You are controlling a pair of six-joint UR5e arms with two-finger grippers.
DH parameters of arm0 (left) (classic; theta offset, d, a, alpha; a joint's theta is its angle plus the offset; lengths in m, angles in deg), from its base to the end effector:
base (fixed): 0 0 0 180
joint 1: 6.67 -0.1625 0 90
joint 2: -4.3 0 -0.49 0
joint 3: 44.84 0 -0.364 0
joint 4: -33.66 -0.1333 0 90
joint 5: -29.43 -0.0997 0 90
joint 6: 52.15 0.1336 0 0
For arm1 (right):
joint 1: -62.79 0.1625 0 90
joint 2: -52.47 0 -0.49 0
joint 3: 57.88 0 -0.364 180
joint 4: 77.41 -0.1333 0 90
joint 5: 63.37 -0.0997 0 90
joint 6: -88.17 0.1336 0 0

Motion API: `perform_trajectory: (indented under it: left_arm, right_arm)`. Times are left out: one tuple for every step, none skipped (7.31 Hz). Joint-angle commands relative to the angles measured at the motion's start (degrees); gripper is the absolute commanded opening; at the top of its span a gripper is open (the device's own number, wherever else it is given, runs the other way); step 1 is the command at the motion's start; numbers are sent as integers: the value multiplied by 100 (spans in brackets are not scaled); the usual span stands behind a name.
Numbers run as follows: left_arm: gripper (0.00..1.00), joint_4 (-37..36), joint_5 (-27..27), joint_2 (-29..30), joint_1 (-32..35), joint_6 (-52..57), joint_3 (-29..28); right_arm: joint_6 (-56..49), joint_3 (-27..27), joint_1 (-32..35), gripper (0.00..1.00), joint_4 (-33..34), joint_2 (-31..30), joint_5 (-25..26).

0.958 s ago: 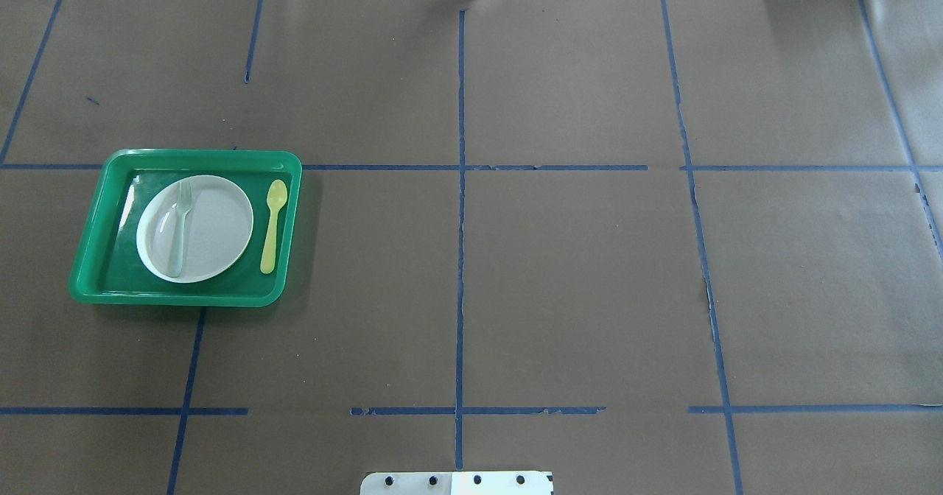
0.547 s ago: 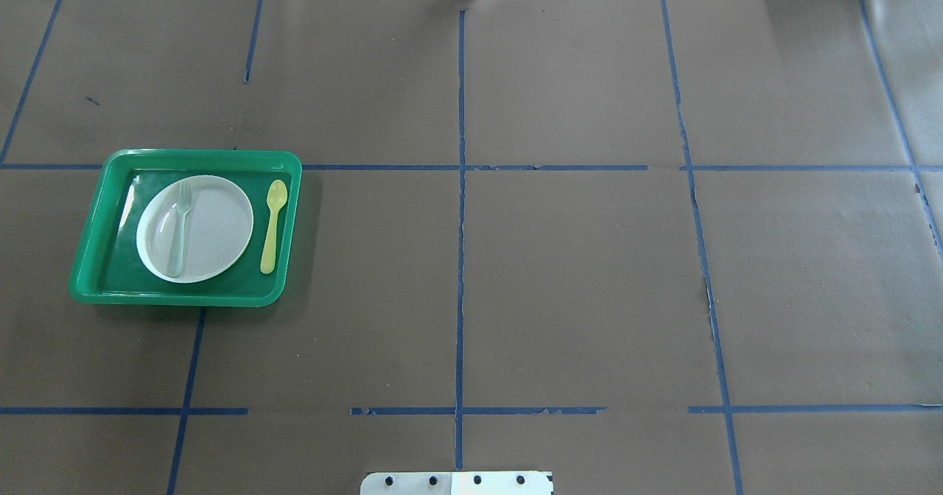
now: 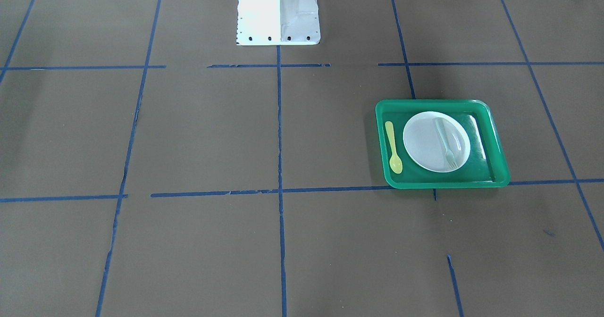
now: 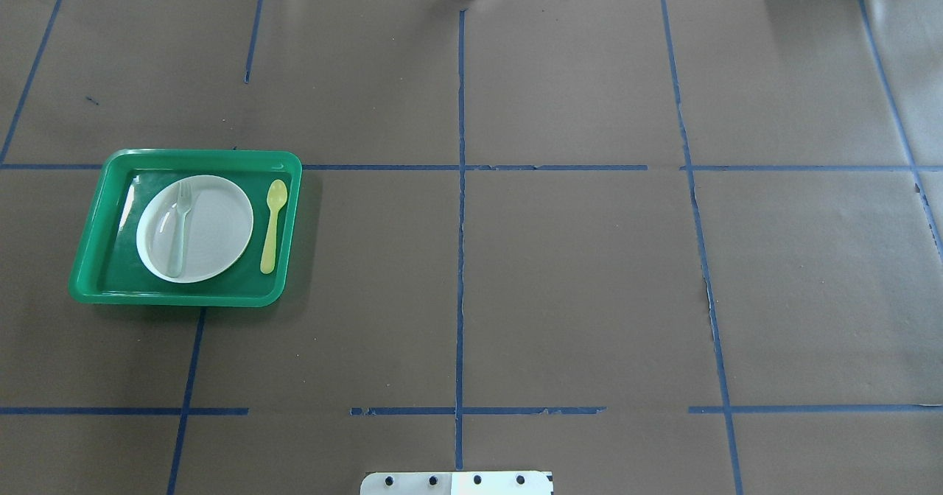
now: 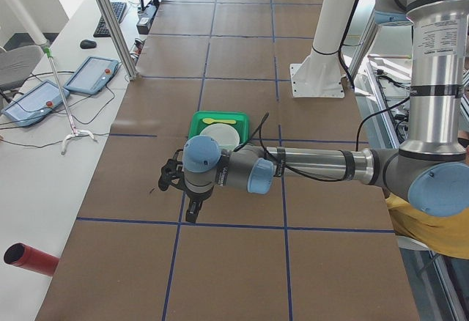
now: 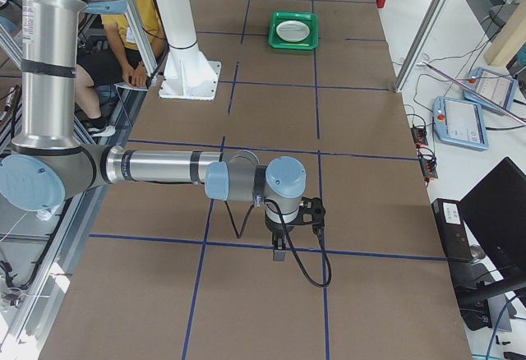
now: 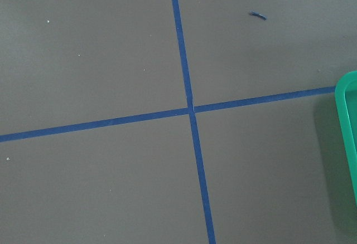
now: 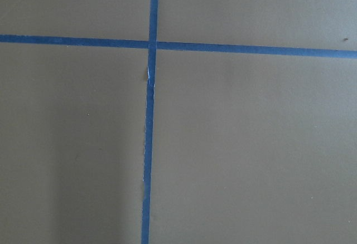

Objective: Place fork

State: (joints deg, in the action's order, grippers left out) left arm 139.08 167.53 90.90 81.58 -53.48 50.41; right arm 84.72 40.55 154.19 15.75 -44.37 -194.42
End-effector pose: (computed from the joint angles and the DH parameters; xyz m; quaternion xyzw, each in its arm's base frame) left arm -0.0199 -0.4573 0.6955 0.1262 0.4065 0.0645 0.9026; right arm 0.0554 -0.4012 0.7424 0.0020 -0.3508 -0.0119 0.9364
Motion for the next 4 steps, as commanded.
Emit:
perform_trajectory:
  left_arm:
    - [100,950,-38,6,-1189,-1940,360]
    - [100,1023,-204,50,-1822,-2742,632]
    - [100,1024,-658,250,-2316,-3464,748]
    - [100,1024,-854,522,-2843,-4184,741]
  right_arm:
    - [-6,0,0,100,0,-1,0]
    - [2,0,0,100,0,-1,0]
    - [-6,0,0,100,0,-1,0]
    - [2,0,0,100,0,-1,0]
